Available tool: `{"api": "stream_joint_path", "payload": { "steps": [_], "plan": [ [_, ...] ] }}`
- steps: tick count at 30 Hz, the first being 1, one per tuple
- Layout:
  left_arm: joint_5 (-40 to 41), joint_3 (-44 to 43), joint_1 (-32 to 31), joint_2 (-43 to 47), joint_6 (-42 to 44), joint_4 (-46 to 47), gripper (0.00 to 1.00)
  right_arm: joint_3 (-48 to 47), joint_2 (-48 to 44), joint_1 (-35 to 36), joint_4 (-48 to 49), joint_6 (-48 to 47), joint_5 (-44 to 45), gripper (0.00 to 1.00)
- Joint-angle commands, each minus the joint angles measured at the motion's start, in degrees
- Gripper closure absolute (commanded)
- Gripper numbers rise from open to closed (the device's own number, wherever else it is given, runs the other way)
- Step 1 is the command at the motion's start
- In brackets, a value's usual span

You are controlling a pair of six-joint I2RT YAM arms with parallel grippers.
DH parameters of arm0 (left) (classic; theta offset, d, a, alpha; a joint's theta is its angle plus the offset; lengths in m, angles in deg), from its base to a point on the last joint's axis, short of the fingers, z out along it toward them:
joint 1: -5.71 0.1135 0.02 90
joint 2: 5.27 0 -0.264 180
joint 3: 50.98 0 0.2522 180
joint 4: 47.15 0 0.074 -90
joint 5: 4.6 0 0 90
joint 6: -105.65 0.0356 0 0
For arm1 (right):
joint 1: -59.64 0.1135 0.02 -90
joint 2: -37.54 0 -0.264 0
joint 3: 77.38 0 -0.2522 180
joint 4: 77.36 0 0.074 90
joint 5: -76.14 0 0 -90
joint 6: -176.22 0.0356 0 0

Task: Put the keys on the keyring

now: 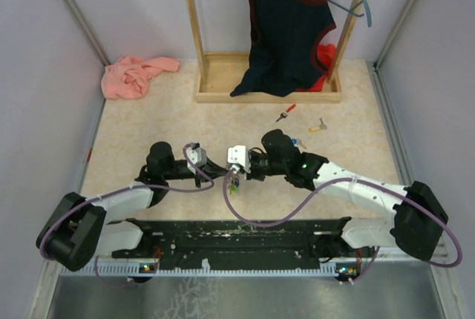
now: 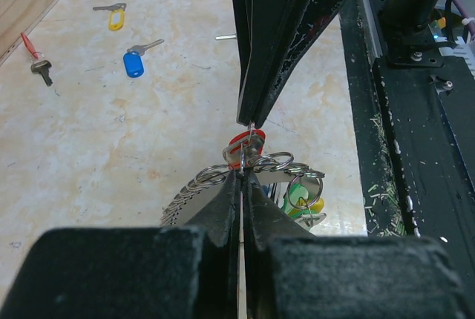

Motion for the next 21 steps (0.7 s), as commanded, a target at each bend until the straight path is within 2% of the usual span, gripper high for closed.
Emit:
{"api": "stream_joint_path", "payload": {
  "steps": [1,12,21],
  "plan": [
    [-2.31,-1.79,0.17,-0.19,1.04,0.65,0.99,-3.37,0.29,0.92,1.23,-1.24,-0.29,1.0],
    [-2.45,-2.08,0.16,-0.59,0.93,0.24,0.99,-3.37,-0.14,1.16,1.4,-1.36,1.31,1.0],
    [-3.09,-2.21,0.1,-0.73,0.76,0.13,0.99,-3.72,0.28,1.37,1.16,-1.33,-0.83,1.0]
  ]
}}
